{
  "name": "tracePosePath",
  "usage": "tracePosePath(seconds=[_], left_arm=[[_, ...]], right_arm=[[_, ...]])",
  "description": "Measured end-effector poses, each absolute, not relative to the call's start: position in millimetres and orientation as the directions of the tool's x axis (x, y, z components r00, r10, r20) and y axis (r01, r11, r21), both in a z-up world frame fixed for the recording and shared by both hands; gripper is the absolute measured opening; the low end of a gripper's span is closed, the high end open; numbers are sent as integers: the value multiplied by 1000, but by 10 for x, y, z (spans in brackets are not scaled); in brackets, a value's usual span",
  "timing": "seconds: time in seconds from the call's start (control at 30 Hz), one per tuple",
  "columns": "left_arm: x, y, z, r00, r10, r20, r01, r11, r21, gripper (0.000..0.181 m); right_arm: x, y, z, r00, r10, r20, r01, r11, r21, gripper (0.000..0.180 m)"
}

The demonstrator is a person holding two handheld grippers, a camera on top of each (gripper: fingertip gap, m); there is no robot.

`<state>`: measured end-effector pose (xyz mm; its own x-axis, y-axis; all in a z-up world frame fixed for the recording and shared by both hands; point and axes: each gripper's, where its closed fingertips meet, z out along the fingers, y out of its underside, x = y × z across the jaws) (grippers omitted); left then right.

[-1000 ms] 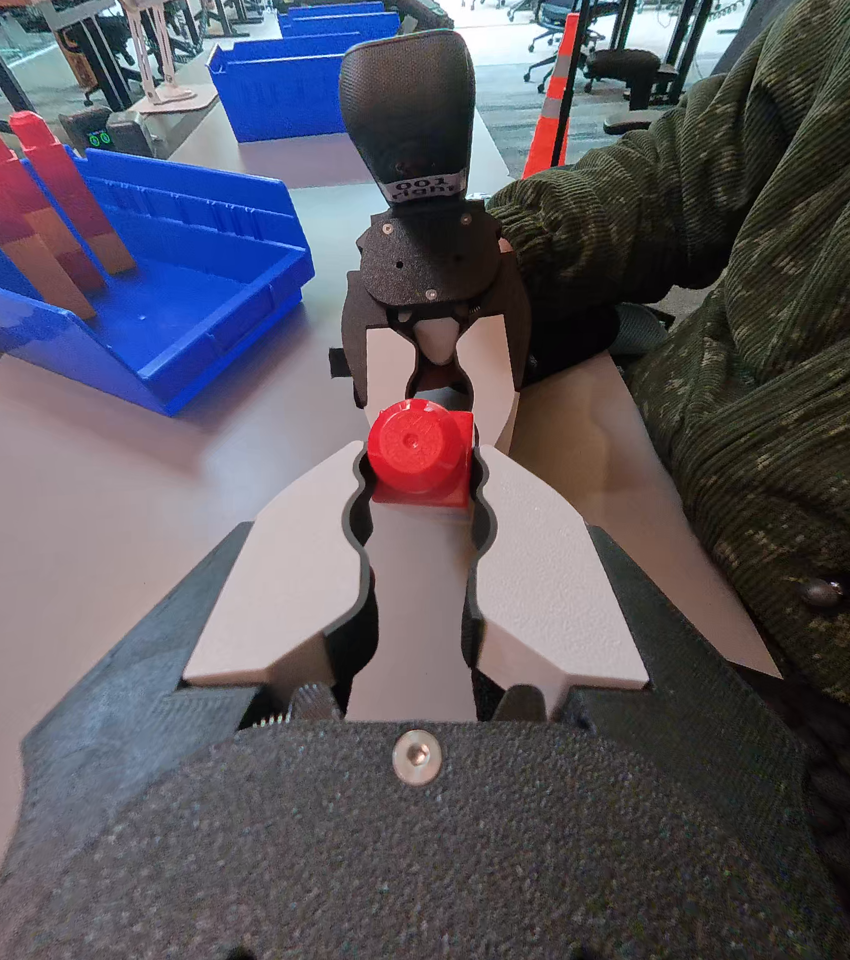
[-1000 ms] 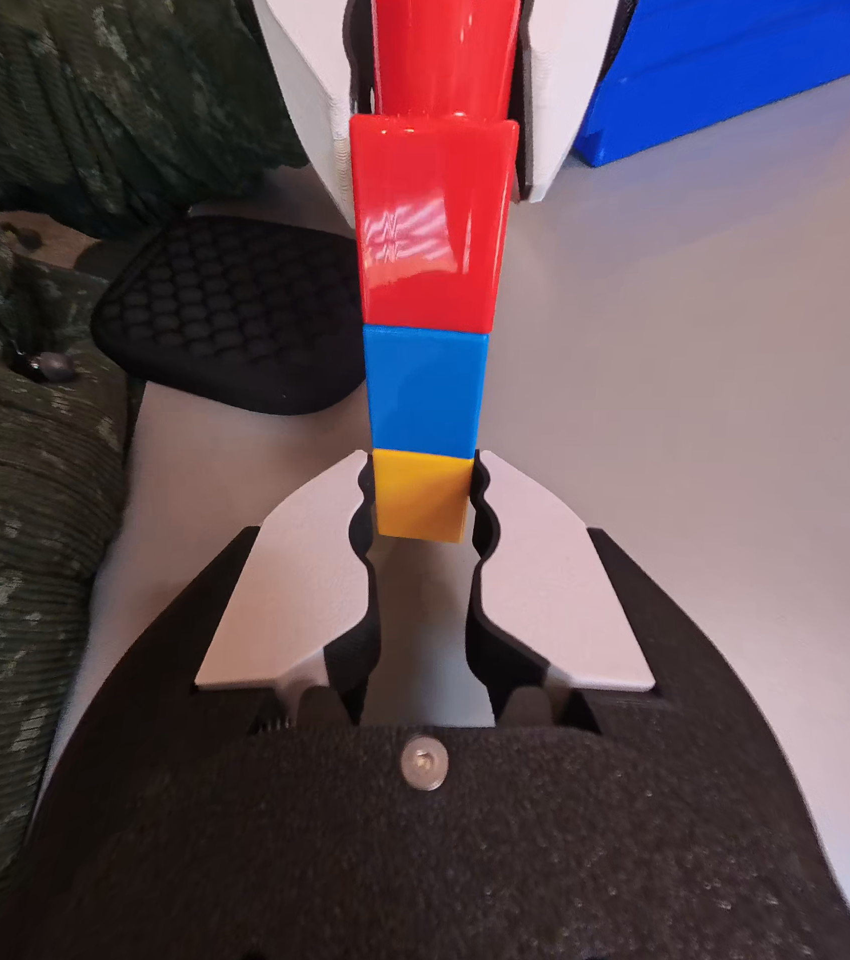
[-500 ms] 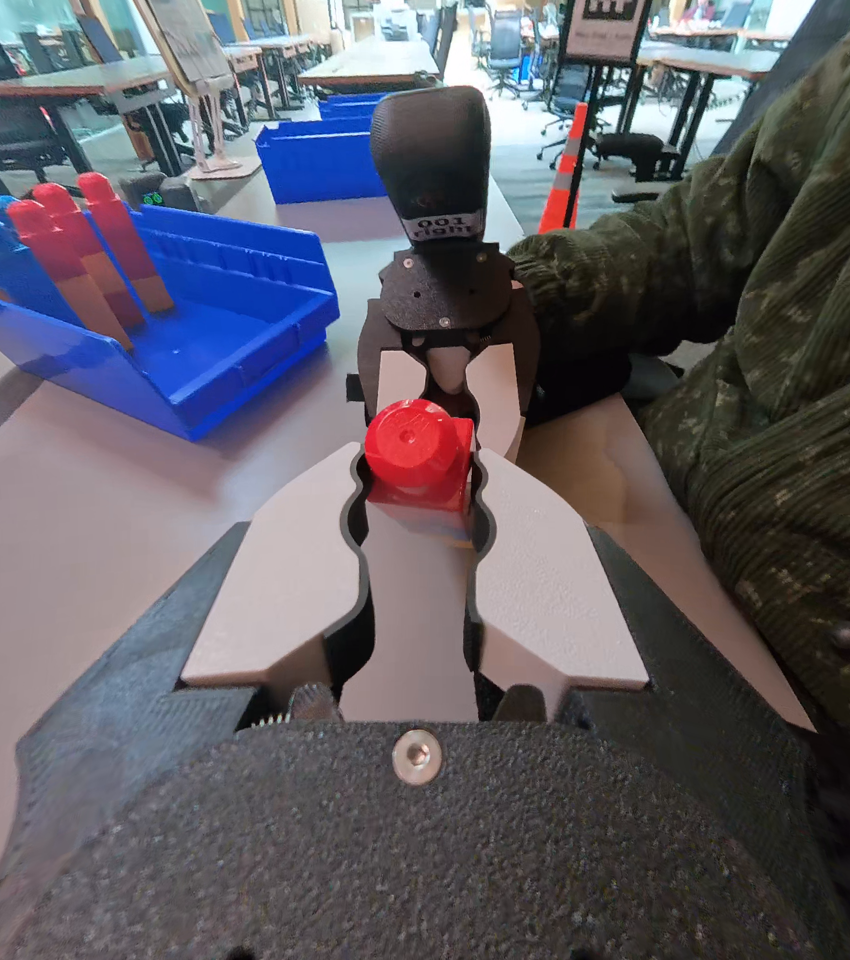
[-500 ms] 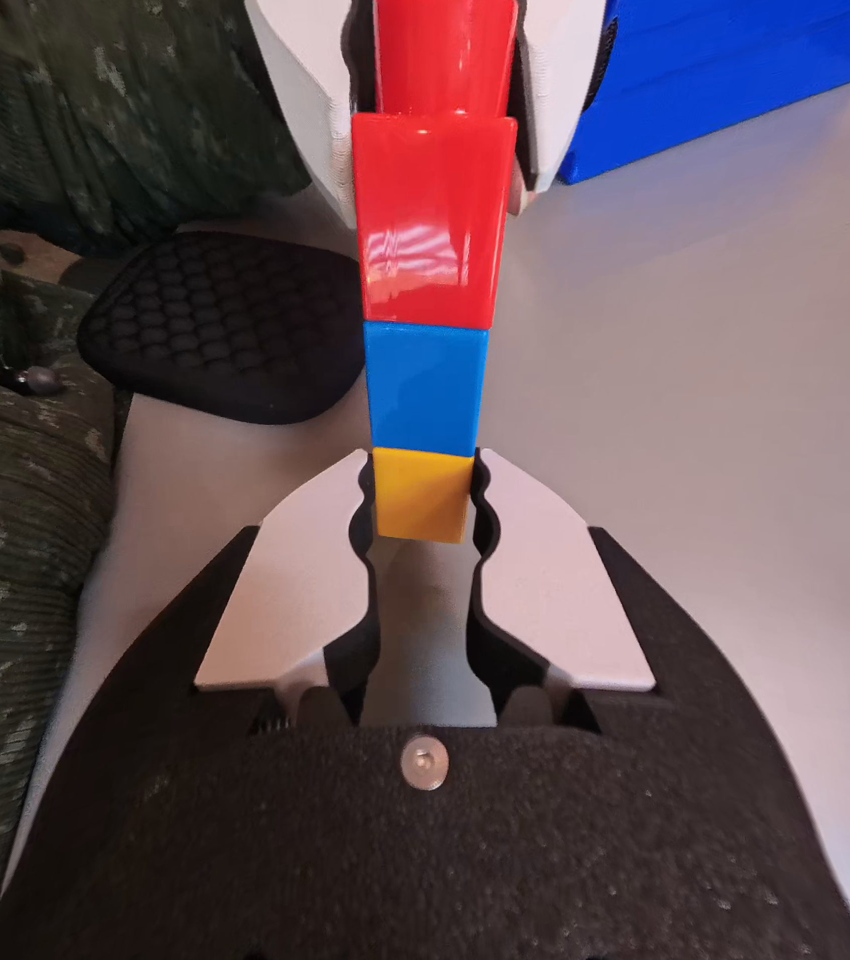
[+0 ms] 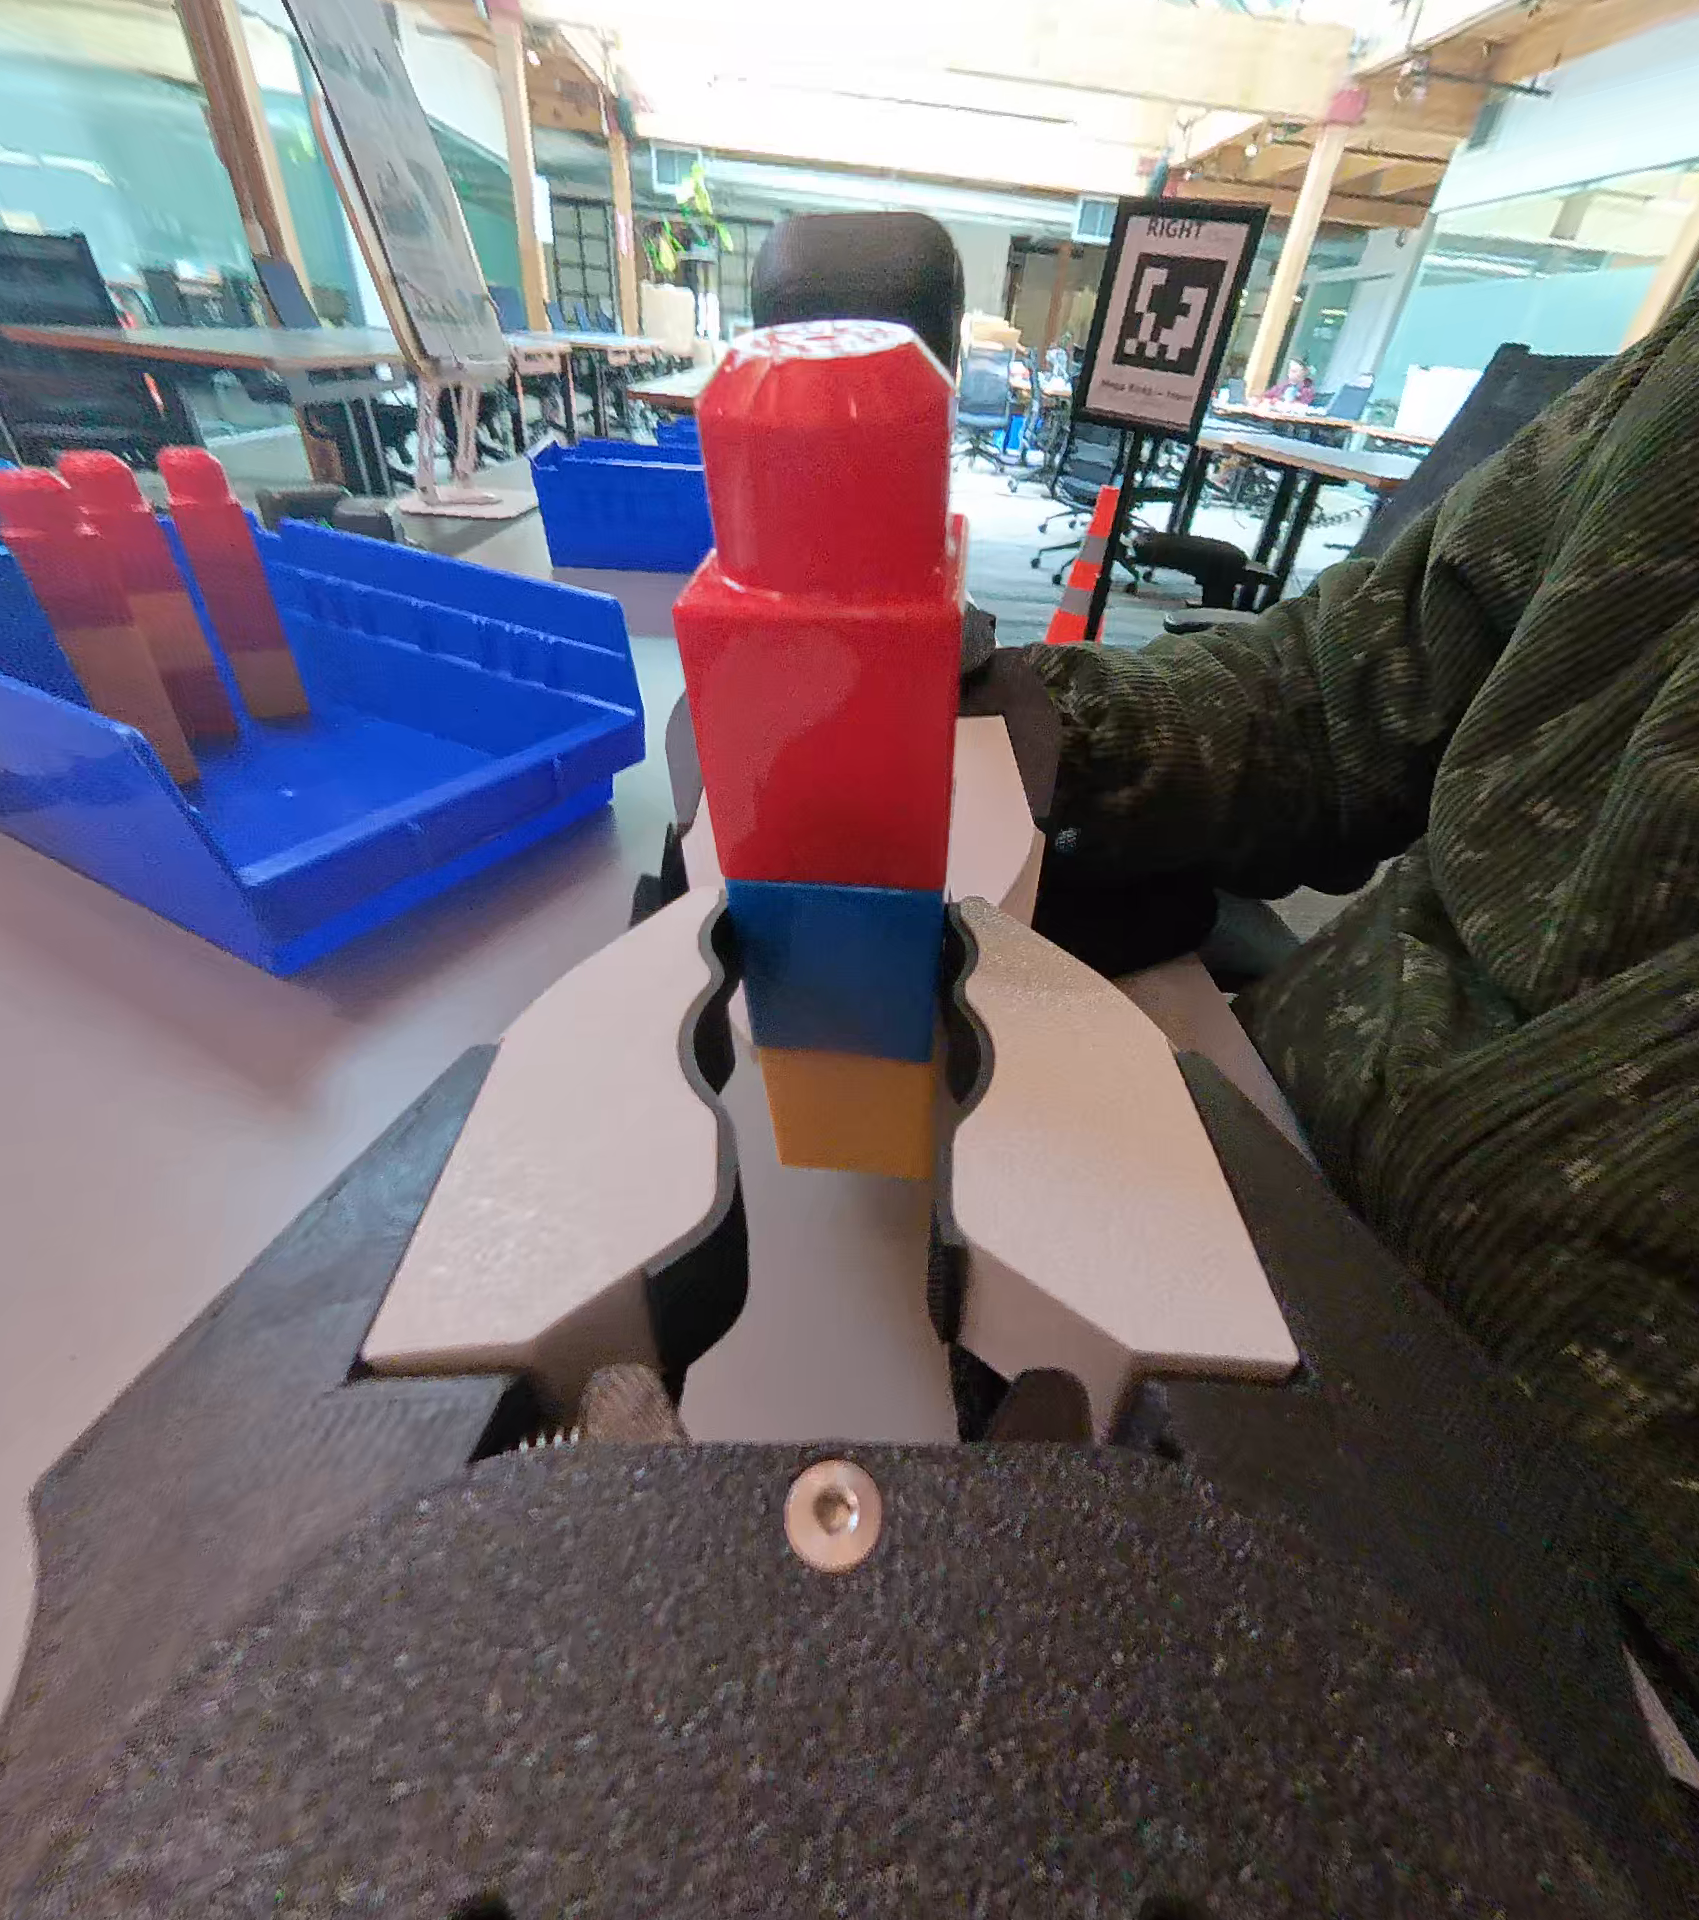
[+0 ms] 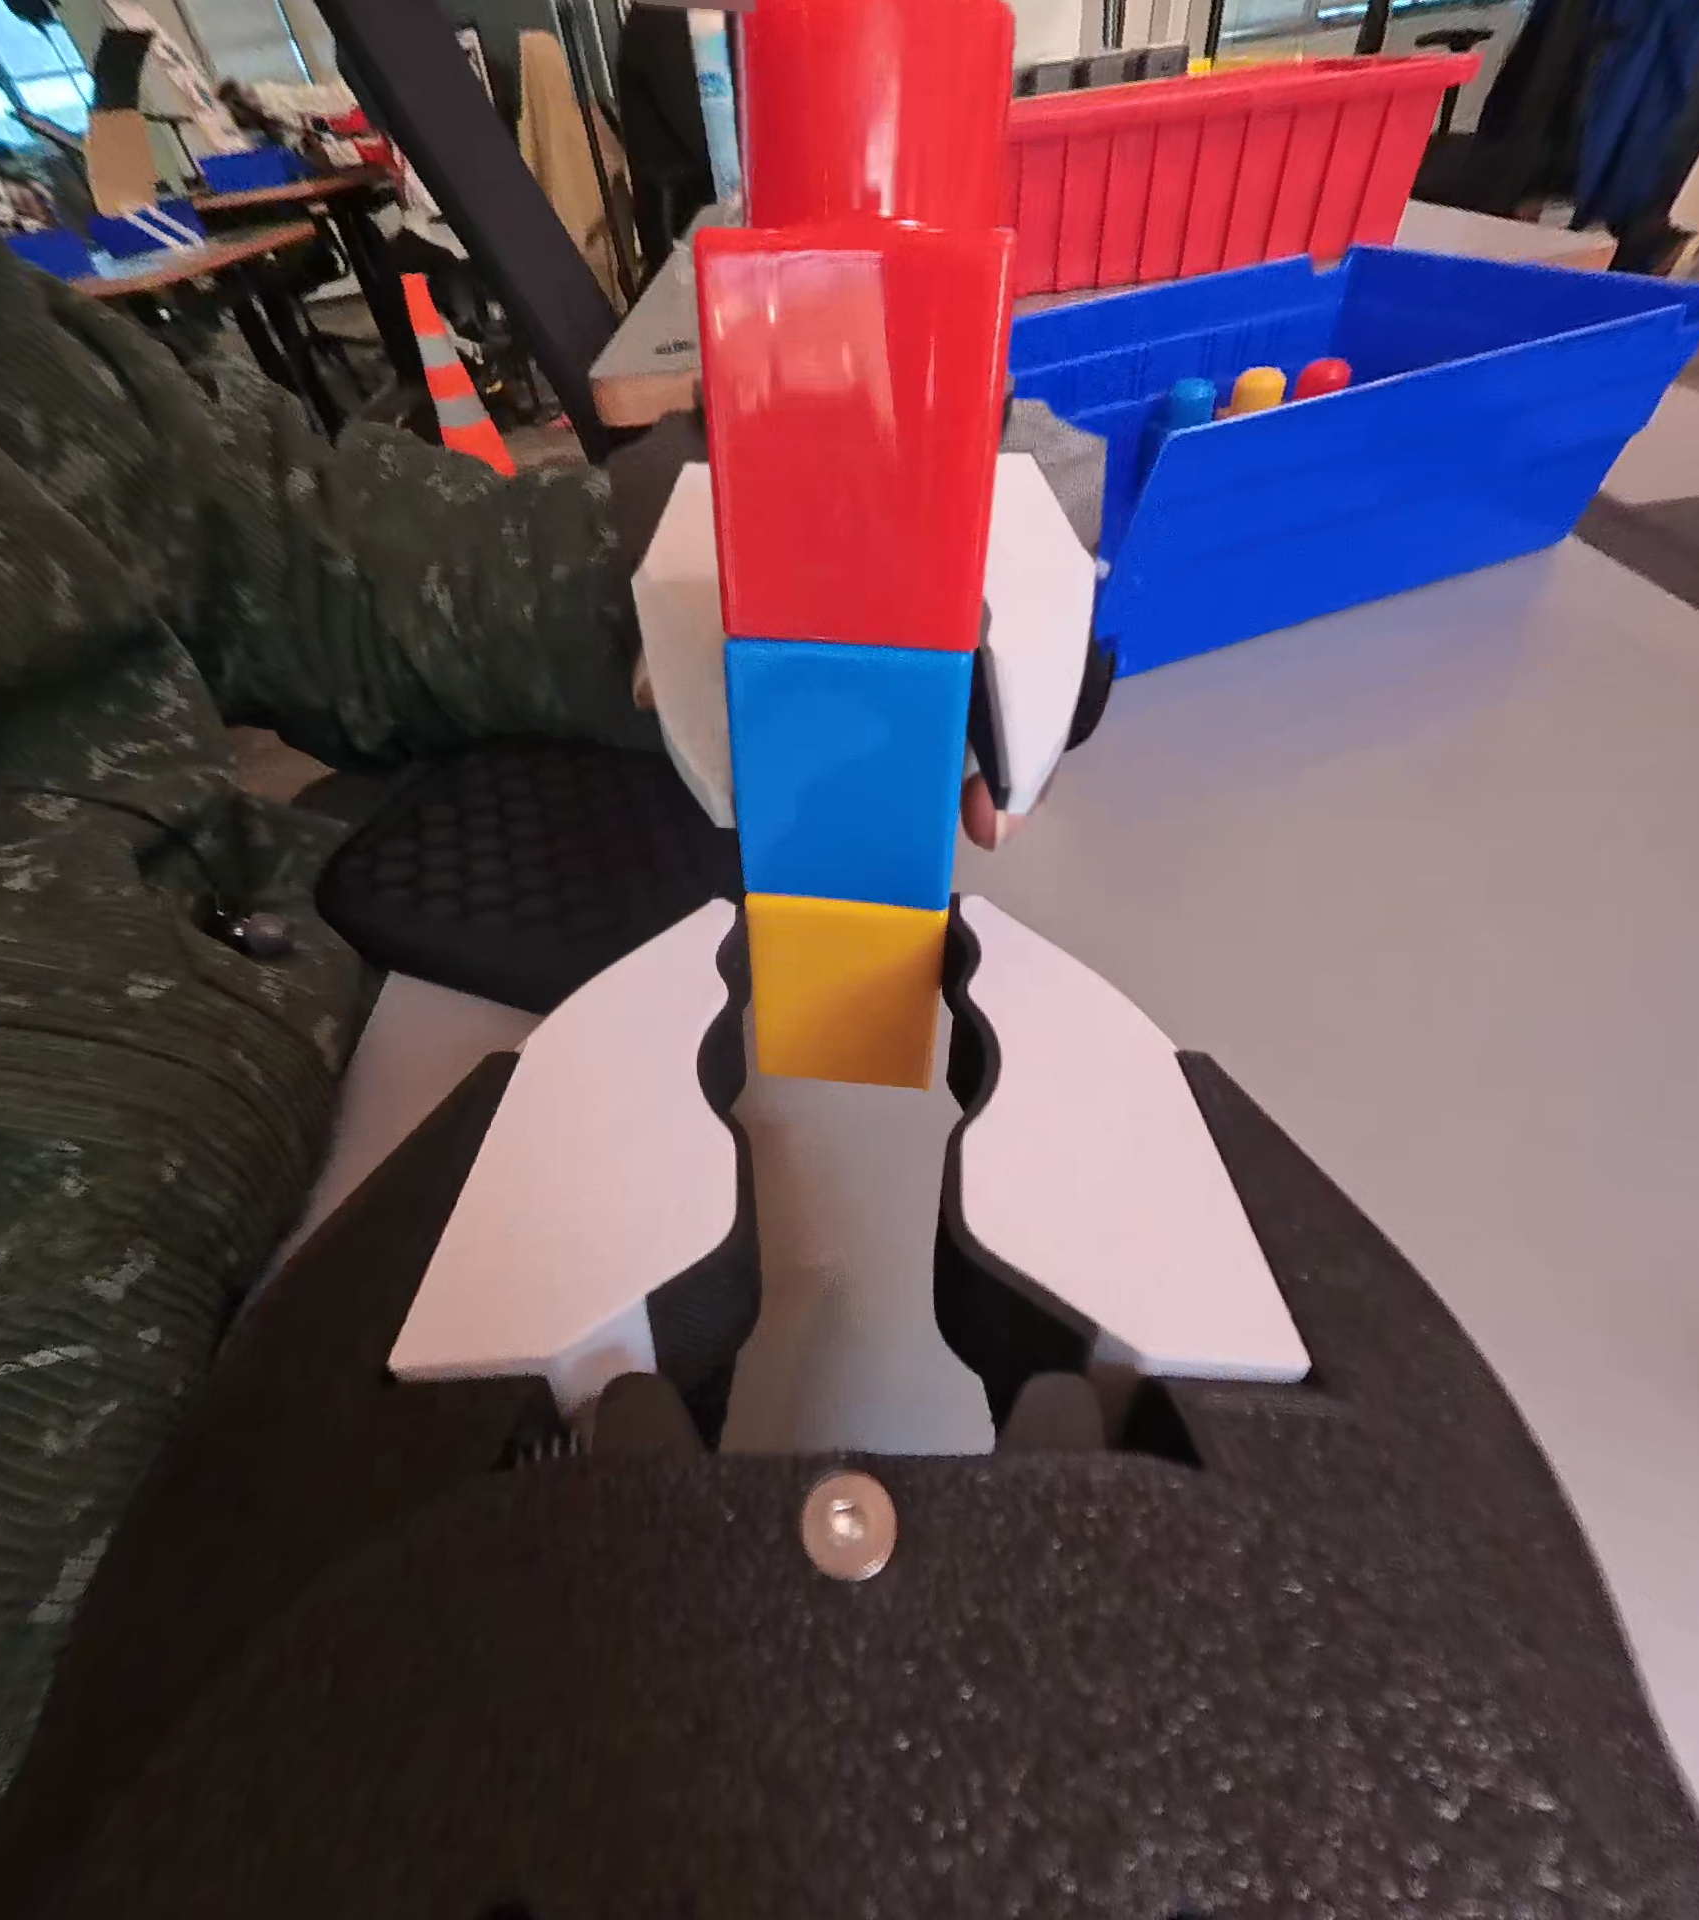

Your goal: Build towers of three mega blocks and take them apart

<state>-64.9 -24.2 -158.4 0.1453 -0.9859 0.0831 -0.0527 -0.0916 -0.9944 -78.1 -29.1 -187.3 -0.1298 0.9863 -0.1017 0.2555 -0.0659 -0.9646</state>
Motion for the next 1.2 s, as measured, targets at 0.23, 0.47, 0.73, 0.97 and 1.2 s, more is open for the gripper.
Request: tracePosePath(seconds=[0.23, 0.47, 0.73, 0.97, 1.2], left_arm=[[-843, -45, -1909, 270, -962, -32, -368, -72, -927, 37], [-879, -56, -2343, 244, -955, -171, -632, -22, -775, 37], [-873, 84, -2062, 327, -918, -224, -509, 28, -860, 48], [-1399, 538, -1411, 628, -769, -115, -123, 48, -991, 7], [-1743, 675, -1200, 756, -646, -107, -52, 104, -993, 0]], right_arm=[[-698, -102, -1841, -55, 993, -109, 272, -90, -958, 49], [-633, -71, -1673, -32, 999, -9, 229, -1, -973, 50], [-553, -68, -1446, -16, 998, 67, 210, 68, -975, 29], [380, 1183, -735, 418, 894, 164, 317, 26, -948, 29], [1461, 2764, -1176, 695, 704, 150, 505, -329, -798, 29]])
